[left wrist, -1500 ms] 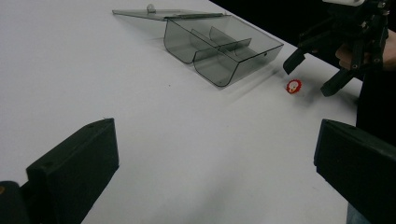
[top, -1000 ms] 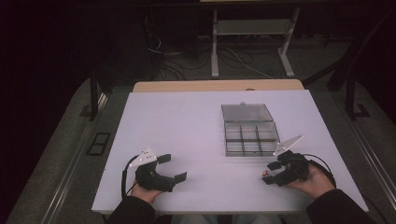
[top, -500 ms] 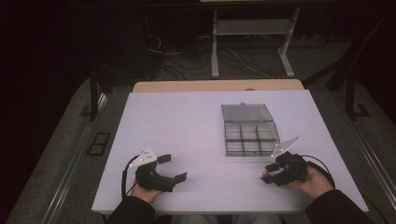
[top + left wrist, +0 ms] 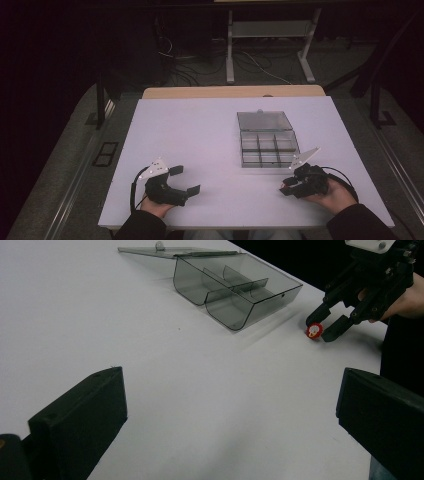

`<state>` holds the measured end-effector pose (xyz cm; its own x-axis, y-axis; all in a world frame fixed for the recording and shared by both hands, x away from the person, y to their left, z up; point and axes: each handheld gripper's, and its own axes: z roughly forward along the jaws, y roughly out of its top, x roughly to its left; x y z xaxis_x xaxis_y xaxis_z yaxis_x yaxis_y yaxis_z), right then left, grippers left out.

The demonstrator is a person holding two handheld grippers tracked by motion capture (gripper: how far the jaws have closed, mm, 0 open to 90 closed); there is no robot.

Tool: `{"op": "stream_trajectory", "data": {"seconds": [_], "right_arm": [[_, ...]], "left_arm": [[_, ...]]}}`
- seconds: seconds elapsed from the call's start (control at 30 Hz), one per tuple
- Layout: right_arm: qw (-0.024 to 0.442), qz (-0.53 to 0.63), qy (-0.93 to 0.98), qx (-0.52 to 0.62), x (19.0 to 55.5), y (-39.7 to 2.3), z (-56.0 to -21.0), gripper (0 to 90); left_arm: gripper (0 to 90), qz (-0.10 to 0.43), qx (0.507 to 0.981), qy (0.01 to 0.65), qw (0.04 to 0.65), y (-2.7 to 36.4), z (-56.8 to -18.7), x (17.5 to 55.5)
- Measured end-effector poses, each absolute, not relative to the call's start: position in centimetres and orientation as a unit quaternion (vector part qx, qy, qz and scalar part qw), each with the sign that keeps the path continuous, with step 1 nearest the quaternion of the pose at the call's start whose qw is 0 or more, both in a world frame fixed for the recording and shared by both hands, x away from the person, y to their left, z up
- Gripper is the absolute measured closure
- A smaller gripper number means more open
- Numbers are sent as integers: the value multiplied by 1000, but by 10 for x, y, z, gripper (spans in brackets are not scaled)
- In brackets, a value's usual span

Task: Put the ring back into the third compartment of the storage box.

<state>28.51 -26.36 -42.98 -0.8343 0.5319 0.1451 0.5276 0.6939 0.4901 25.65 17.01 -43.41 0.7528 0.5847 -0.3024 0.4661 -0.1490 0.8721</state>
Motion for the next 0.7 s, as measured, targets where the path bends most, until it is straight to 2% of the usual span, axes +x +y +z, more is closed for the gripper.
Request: {"op": "stream_trajectory", "data": {"seconds": [0.13,0.33,0.7], "right_arm": [[2,262,922,285,285,-263,-431,654],[-4,260,923,284,285,-265,-431,688],[-10,266,921,285,286,-266,-429,695]], "left_arm": [[0,53,757,346,552,170,-434,256],[0,52,757,346,552,170,-434,256],[0,52,757,346,552,170,-434,256]]}}
